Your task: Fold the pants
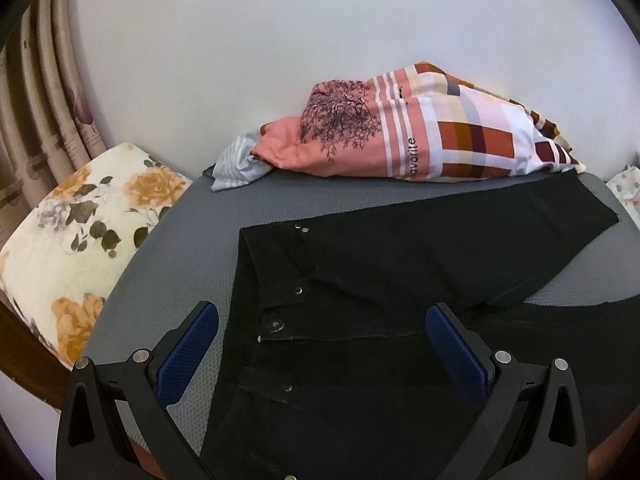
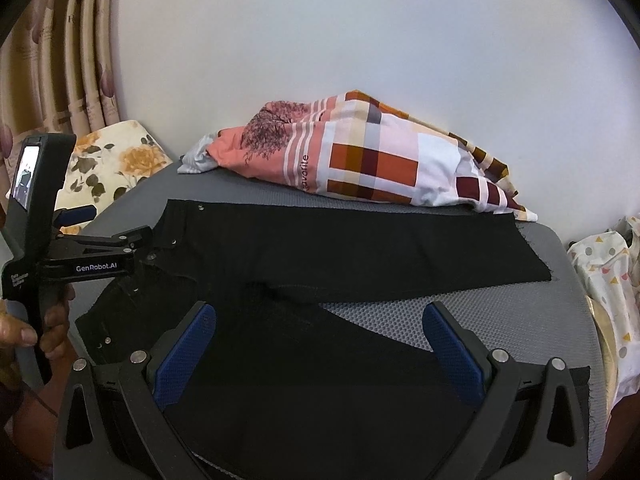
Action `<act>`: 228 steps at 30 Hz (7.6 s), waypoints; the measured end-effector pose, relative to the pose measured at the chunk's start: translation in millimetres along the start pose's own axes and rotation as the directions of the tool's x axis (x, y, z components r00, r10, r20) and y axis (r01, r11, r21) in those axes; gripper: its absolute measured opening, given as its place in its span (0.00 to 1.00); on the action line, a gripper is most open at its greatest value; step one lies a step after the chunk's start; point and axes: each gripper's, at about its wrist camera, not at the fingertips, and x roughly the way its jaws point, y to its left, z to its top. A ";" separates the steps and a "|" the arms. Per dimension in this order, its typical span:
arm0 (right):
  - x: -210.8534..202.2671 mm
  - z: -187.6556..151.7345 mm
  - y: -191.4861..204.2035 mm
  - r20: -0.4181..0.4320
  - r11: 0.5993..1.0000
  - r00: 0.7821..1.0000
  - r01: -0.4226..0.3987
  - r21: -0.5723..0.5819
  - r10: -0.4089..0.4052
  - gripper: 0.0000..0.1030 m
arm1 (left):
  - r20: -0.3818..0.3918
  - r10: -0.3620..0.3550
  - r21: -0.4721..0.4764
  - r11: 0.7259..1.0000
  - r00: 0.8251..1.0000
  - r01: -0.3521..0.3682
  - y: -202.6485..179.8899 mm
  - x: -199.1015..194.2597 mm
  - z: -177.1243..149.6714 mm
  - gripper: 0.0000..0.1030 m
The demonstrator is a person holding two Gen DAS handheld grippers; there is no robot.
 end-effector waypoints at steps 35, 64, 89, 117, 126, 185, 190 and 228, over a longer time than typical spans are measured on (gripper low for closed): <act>65.6 -8.9 -4.4 -0.162 1.000 0.986 0.029 0.009 -0.027 1.00 | -0.260 -0.403 -0.133 0.915 0.877 0.381 142.2 277.3 61.5 0.44; 280.6 64.1 -91.1 -0.127 0.547 0.802 -0.272 0.792 0.583 0.50 | 0.109 -0.452 -0.026 0.889 0.885 0.457 88.9 4.2 -20.0 0.16; 115.1 -95.1 -21.4 -0.310 0.795 0.836 -0.220 0.566 0.453 0.07 | -0.115 -0.315 0.001 0.948 0.942 0.317 115.2 -2.7 -139.3 0.17; 112.1 -122.5 -10.6 -0.309 0.753 0.793 -0.265 0.602 0.525 0.11 | -0.001 -0.195 -0.065 0.979 0.981 0.194 128.7 -46.8 -116.5 0.73; 106.3 -132.7 -47.0 -0.129 0.594 0.770 -0.362 0.718 0.625 0.19 | -0.220 -0.290 0.087 0.945 0.931 0.314 39.7 12.8 -150.1 0.70; -52.7 -249.7 -357.7 0.078 0.377 0.994 -0.103 0.920 0.081 0.03 | -0.231 -0.208 0.192 0.948 0.950 0.254 17.9 14.1 -158.1 0.78; -49.0 -272.8 -368.8 0.079 0.303 0.993 -0.100 0.948 0.083 0.03 | -0.229 -0.217 0.186 0.947 0.949 0.261 19.6 14.7 -158.9 0.79; 113.4 -24.0 -54.6 -0.191 0.821 0.814 -0.480 0.310 0.549 0.37 | -0.124 -0.152 -0.010 0.988 0.981 0.152 60.6 -28.4 -125.8 0.85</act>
